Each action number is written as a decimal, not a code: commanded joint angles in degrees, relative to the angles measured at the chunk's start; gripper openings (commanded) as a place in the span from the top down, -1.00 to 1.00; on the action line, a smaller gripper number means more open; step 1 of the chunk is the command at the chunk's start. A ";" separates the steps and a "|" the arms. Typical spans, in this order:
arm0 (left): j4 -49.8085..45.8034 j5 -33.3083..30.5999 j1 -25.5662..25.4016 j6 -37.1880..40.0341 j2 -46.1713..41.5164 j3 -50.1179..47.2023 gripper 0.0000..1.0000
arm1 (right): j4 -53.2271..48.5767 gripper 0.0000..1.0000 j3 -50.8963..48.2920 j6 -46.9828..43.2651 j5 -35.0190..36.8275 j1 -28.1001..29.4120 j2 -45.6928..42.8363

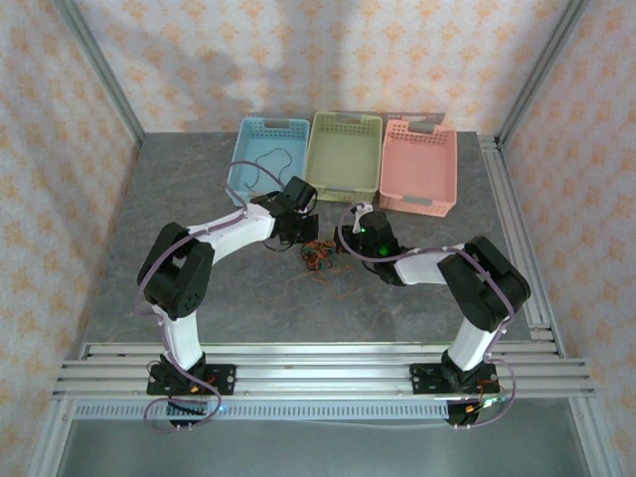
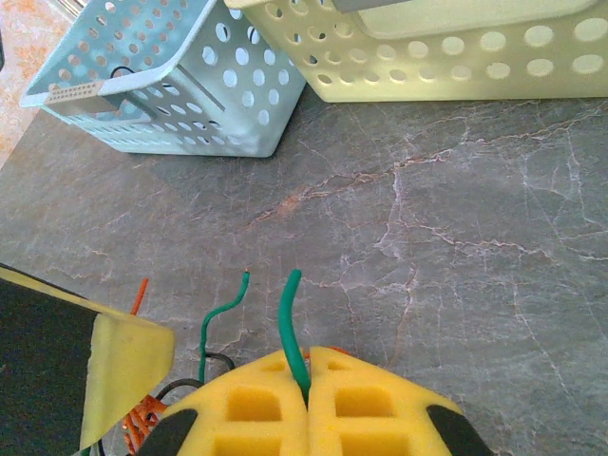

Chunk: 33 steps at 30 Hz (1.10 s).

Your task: Untangle the cables

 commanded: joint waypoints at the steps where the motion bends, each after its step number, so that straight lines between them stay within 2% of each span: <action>1: -0.72 -3.41 0.52 0.55 -1.89 -0.46 0.91 | -1.39 1.00 1.28 0.03 1.65 -0.30 0.42; 2: -1.46 -4.45 0.53 0.54 -2.41 -0.46 0.98 | -1.55 1.00 1.24 -0.07 2.22 -0.29 0.36; 5: -6.03 -7.86 0.52 2.26 -5.10 0.03 1.00 | -3.44 1.00 1.28 -0.47 5.32 -0.33 -0.12; 9: -11.85 -16.74 1.10 3.16 -12.98 -2.44 1.00 | -7.01 1.00 0.83 -0.45 14.56 -0.33 -1.92; 11: -13.64 -18.47 2.58 3.13 -17.22 -4.44 1.00 | -7.25 1.00 -0.45 0.04 19.46 -0.50 -3.39; 16: -15.51 -21.71 7.76 2.48 -28.82 -10.99 1.00 | -4.70 1.00 -4.74 1.81 27.63 -1.60 -7.53; 21: -15.84 -29.15 12.77 -0.06 -38.99 -17.67 1.00 | -4.91 1.00 -7.48 4.34 35.00 -2.98 -10.54; 27: -16.05 -36.27 15.54 -3.65 -44.65 -22.11 1.00 | -4.60 1.00 -10.85 6.36 43.15 -4.40 -14.92; 33: -13.68 -36.93 21.07 -6.00 -51.51 -26.56 1.00 | -6.79 1.00 -12.12 7.71 49.50 -5.21 -18.21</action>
